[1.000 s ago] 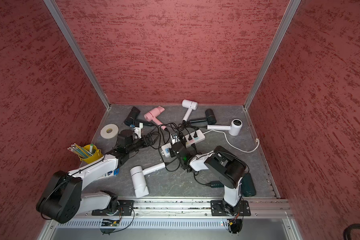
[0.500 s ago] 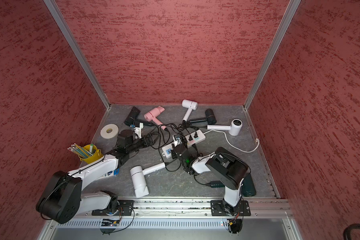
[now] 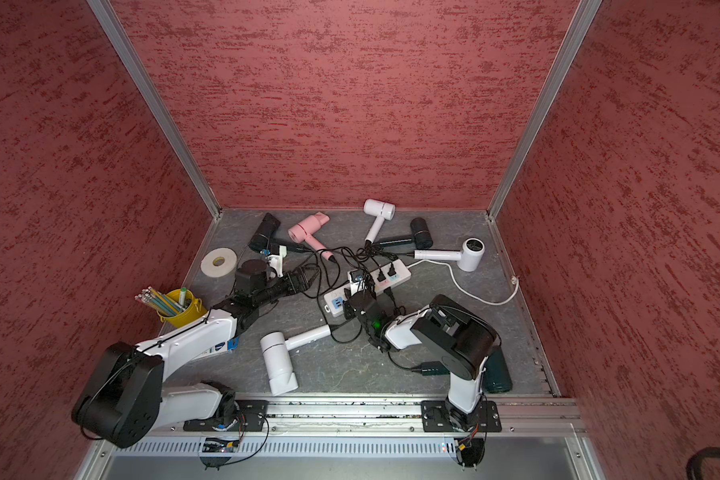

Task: Charge the blow dryers
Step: Insert the plug into the socket.

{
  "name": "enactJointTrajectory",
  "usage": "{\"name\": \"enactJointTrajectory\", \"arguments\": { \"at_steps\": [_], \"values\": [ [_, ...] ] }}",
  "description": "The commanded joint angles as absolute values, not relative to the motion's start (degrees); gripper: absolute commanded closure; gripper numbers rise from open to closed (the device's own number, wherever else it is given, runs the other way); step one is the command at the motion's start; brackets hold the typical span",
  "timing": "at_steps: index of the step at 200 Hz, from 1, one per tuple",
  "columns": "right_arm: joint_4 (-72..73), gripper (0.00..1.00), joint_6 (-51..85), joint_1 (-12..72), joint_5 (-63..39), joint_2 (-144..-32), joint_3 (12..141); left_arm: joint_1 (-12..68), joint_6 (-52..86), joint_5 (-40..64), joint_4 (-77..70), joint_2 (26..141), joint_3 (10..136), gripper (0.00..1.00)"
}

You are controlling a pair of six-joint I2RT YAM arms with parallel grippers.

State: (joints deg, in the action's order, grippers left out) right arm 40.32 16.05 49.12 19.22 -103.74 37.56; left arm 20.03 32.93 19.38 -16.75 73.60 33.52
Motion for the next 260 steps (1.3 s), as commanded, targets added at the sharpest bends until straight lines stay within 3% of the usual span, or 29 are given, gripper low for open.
{"name": "enactJointTrajectory", "arguments": {
  "at_steps": [1, 113, 260],
  "values": [
    [22.49, 1.0, 16.0, 50.82, 18.36, -107.57, 35.05, 20.39, 32.07, 19.07, -17.15, 72.42, 32.89, 0.0],
    [23.2, 1.0, 21.75, 50.91, 16.12, -109.2, 31.28, 20.57, 31.71, 18.63, -16.57, 71.64, 32.91, 0.0],
    [19.41, 1.0, 21.97, 50.97, 15.26, -115.0, 36.03, 20.92, 31.43, 18.28, -16.18, 71.2, 33.12, 0.0]
  ]
}}
